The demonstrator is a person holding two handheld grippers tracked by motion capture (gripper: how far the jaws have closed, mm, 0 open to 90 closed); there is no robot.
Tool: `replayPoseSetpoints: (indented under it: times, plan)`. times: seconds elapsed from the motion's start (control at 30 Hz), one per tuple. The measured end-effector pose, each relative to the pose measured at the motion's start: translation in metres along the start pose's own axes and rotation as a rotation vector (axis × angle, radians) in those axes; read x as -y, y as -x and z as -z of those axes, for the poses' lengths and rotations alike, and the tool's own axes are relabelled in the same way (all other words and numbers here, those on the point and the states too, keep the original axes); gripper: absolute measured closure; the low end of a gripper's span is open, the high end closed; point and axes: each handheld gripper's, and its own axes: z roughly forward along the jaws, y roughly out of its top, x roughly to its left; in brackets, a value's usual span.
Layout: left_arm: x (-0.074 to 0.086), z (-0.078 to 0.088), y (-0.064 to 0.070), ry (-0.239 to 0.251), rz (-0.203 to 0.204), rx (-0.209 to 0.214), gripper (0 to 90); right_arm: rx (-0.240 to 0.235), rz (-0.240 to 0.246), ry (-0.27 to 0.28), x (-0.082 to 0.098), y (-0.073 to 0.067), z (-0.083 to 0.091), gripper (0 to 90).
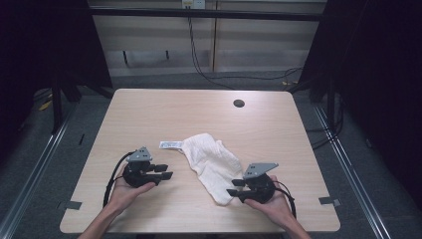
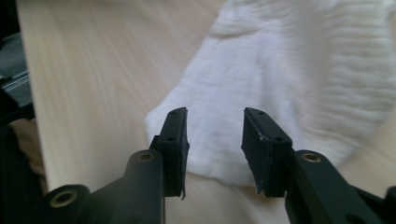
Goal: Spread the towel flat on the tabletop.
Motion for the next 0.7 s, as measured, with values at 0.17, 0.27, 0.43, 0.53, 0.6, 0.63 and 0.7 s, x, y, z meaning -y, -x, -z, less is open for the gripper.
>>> replayPoseSetpoints:
  times: [0.17, 0.27, 0.43, 0.53, 0.6, 0.63, 0.7]
  plan:
    - [0.000, -0.002, 0.001, -0.006, -0.004, 0.001, 57.2, -0.036, 0.020, 0.003, -0.005, -0.008, -0.003, 64.5]
    - [0.000, -0.002, 0.001, -0.007, -0.004, 0.000, 57.1, -0.069, 0.036, -0.022, -0.004, -0.013, -0.012, 62.5]
    - [-0.001, -0.002, -0.001, 0.005, 0.001, -0.007, 55.2, -0.074, 0.071, -0.066, -0.001, -0.018, -0.025, 57.2]
    - [-0.003, -0.002, -0.007, 0.010, 0.013, -0.026, 53.5, -0.057, 0.076, -0.081, 0.001, -0.019, -0.029, 58.8]
    - [-0.006, -0.002, -0.012, 0.014, 0.023, -0.035, 52.3, -0.043, 0.097, -0.088, 0.003, -0.020, -0.030, 65.1]
    - [-0.008, -0.002, -0.015, 0.019, 0.031, -0.035, 52.1, -0.043, 0.094, -0.093, 0.003, -0.020, -0.030, 71.9]
    - [-0.011, -0.002, -0.020, 0.022, 0.027, -0.034, 51.9, -0.049, 0.087, -0.093, 0.004, -0.019, -0.028, 80.6]
